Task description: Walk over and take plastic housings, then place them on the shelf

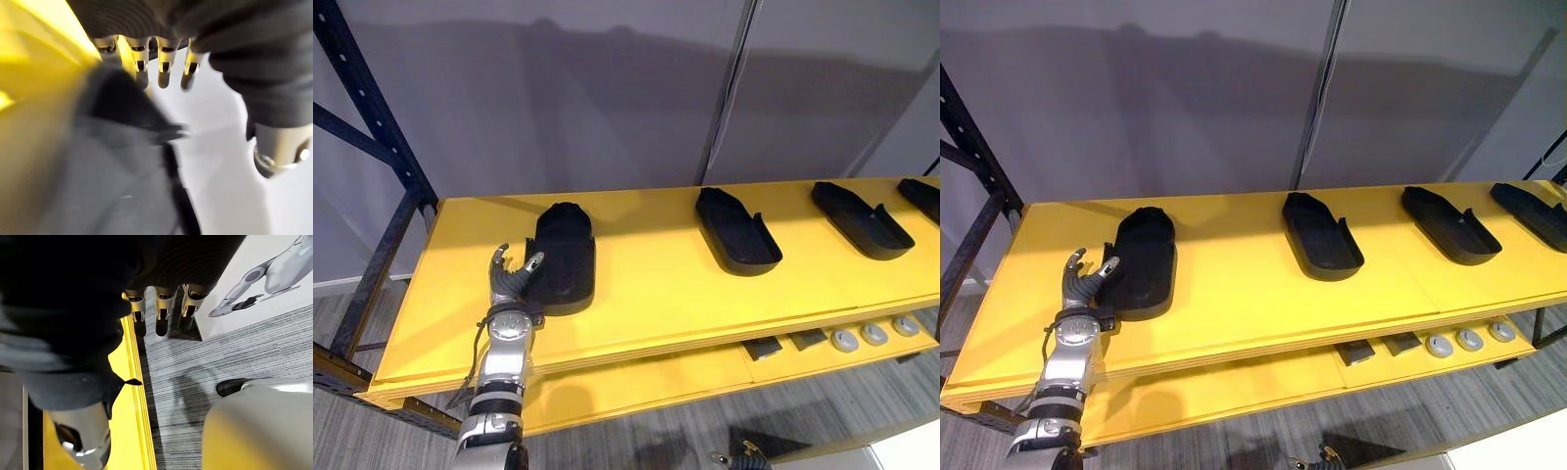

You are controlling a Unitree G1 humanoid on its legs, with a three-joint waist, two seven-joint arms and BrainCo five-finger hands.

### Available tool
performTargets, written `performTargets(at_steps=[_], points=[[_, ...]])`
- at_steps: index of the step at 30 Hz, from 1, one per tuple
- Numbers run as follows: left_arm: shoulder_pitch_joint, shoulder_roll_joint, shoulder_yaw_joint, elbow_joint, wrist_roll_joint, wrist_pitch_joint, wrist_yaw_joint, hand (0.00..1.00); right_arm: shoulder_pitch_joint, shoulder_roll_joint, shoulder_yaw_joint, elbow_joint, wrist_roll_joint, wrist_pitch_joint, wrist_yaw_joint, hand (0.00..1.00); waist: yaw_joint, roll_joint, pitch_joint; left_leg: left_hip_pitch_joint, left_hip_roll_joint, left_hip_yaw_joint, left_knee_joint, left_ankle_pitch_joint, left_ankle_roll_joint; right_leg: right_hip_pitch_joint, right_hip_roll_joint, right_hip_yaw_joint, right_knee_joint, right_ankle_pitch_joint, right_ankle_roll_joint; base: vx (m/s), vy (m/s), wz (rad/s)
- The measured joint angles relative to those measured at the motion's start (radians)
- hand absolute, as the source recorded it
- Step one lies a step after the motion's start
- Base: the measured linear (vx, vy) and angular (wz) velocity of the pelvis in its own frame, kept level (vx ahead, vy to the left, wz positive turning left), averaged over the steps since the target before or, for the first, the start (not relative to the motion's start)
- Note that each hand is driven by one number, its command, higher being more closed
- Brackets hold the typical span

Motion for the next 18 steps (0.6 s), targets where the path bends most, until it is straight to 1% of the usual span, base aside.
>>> performTargets(at_steps=[1,3,5,6,8,9,10,11,13,16,18], points=[[0.01,-0.009,0.0,-0.026,0.0,-0.006,0.001,0.0,0.003,-0.001,-0.001,0.0,0.0,0.0,0.0,0.0,0.01,0.0,0.0,0.0,0.0,0.0,0.0,0.0,0.0,0.0,0.0,0.0,0.0,0.0,0.0,-0.01,-0.003,0.06],[0.036,-0.022,-0.005,-0.089,0.002,-0.011,0.002,0.0,0.006,-0.002,-0.001,0.0,0.0,0.0,0.0,0.0,0.02,0.0,0.0,0.0,0.0,0.0,0.0,0.0,0.0,0.0,0.0,0.0,0.0,0.0,-0.001,0.0,0.0,0.0],[0.061,-0.031,-0.017,-0.151,0.004,-0.019,0.004,0.0,0.012,-0.002,-0.002,0.002,0.0,0.0,0.0,0.0,0.022,-0.001,0.001,-0.001,0.0,-0.002,0.0,0.0,0.0,0.002,0.0,0.005,0.0,-0.001,0.0,0.0,0.002,0.02],[0.092,-0.04,-0.035,-0.225,0.009,-0.026,0.008,0.0,0.013,-0.002,-0.003,0.009,0.0,0.0,0.0,0.0,0.024,-0.001,0.0,-0.002,0.001,-0.004,0.0,0.0,0.0,0.003,0.0,0.003,0.0,-0.001,0.0,-0.01,0.003,0.04],[0.149,-0.057,-0.101,-0.369,0.021,-0.062,0.015,0.0,0.017,-0.003,-0.003,0.011,0.0,0.0,0.0,0.0,0.034,-0.002,0.0,-0.008,0.001,-0.006,0.002,0.0,0.0,0.007,0.001,0.004,0.001,-0.001,0.0,0.01,0.002,0.04],[0.179,-0.061,-0.139,-0.431,0.022,-0.079,0.015,1.0,0.019,-0.002,-0.003,0.011,0.0,-0.001,-0.001,0.0,0.036,-0.002,0.0,-0.011,0.001,-0.007,0.005,0.0,0.0,0.006,0.001,0.005,0.001,-0.001,0.0,0.0,0.001,0.04],[0.219,-0.071,-0.19,-0.504,0.023,-0.103,0.012,1.0,0.02,0.0,-0.003,0.01,0.0,-0.001,-0.001,0.0,0.038,-0.001,0.0,-0.014,0.002,-0.008,0.009,0.0,0.0,0.006,0.001,0.006,0.002,-0.001,0.0,-0.01,0.0,0.04],[0.239,-0.081,-0.212,-0.537,0.023,-0.117,0.009,1.0,0.021,0.0,-0.003,0.01,0.0,-0.002,-0.002,0.0,0.039,-0.001,0.0,-0.016,0.003,-0.008,0.012,0.0,0.0,0.006,0.002,0.006,0.002,-0.001,0.0,0.0,0.0,0.0],[0.322,-0.118,-0.296,-0.614,0.023,-0.157,-0.014,1.0,0.031,0.001,-0.002,0.008,0.0,-0.003,-0.003,0.0,0.051,0.0,-0.001,-0.021,0.009,-0.006,0.029,-0.01,0.001,0.007,0.006,0.01,0.004,-0.001,0.001,-0.04,-0.01,-0.03],[0.433,-0.157,-0.365,-0.639,0.022,-0.193,-0.043,1.0,0.042,-0.001,-0.001,0.001,0.0,-0.003,-0.005,0.0,0.059,0.003,-0.002,-0.031,0.019,0.002,0.063,-0.028,-0.005,0.006,0.013,0.024,0.007,-0.009,0.012,-0.05,-0.01,-0.09],[0.473,-0.167,-0.379,-0.639,0.018,-0.196,-0.059,1.0,0.052,0.001,0.001,-0.012,0.0,-0.004,-0.009,0.0,0.06,0.004,-0.003,-0.043,0.026,0.004,0.083,-0.041,-0.004,0.002,0.017,0.026,0.007,-0.014,0.015,-0.07,-0.014,-0.05]])
